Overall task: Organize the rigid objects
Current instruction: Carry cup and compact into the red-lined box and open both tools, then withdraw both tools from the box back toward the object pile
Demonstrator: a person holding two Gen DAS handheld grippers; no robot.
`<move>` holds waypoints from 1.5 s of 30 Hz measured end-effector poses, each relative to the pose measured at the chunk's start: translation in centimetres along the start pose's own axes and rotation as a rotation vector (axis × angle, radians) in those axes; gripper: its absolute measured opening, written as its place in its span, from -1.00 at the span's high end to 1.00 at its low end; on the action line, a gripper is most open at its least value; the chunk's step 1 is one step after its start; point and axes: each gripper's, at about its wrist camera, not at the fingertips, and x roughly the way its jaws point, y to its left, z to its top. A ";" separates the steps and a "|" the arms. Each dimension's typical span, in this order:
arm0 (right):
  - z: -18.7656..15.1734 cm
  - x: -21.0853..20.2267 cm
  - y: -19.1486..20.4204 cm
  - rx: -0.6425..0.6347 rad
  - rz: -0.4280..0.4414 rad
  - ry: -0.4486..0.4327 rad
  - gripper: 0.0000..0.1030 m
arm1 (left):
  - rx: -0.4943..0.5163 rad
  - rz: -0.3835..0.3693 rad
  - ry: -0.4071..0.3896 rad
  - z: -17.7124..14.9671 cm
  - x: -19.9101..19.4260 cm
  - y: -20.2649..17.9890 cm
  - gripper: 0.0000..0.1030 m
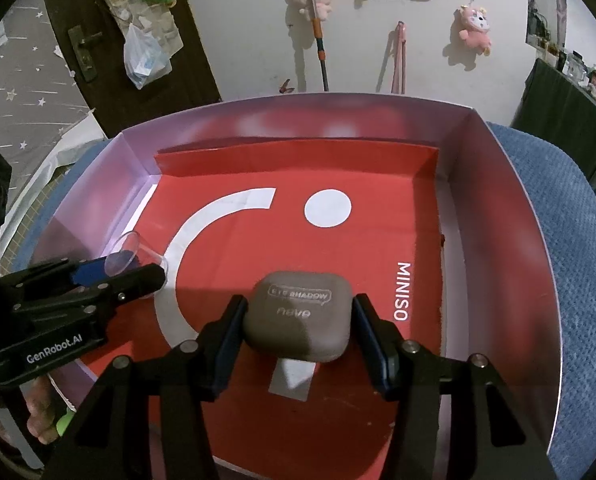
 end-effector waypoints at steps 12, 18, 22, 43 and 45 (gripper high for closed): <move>-0.3 -2.2 0.7 -0.015 0.004 -0.057 -0.51 | 0.032 0.026 -0.032 -0.1 -1.6 -0.5 -0.29; -0.5 -3.9 1.1 -0.016 0.005 -0.096 -0.60 | 0.042 0.033 -0.066 -0.4 -2.5 -0.7 -0.37; -0.7 -4.9 1.1 -0.008 0.006 -0.122 -0.67 | 0.021 0.005 -0.086 -0.6 -3.5 -0.5 -0.37; -3.5 -8.8 1.4 -0.003 0.056 -0.197 -1.00 | -0.018 -0.008 -0.194 -3.7 -8.3 -0.2 -0.99; -3.8 -9.1 1.5 -0.006 0.064 -0.204 -1.00 | -0.020 -0.010 -0.200 -4.0 -8.6 -0.2 -0.99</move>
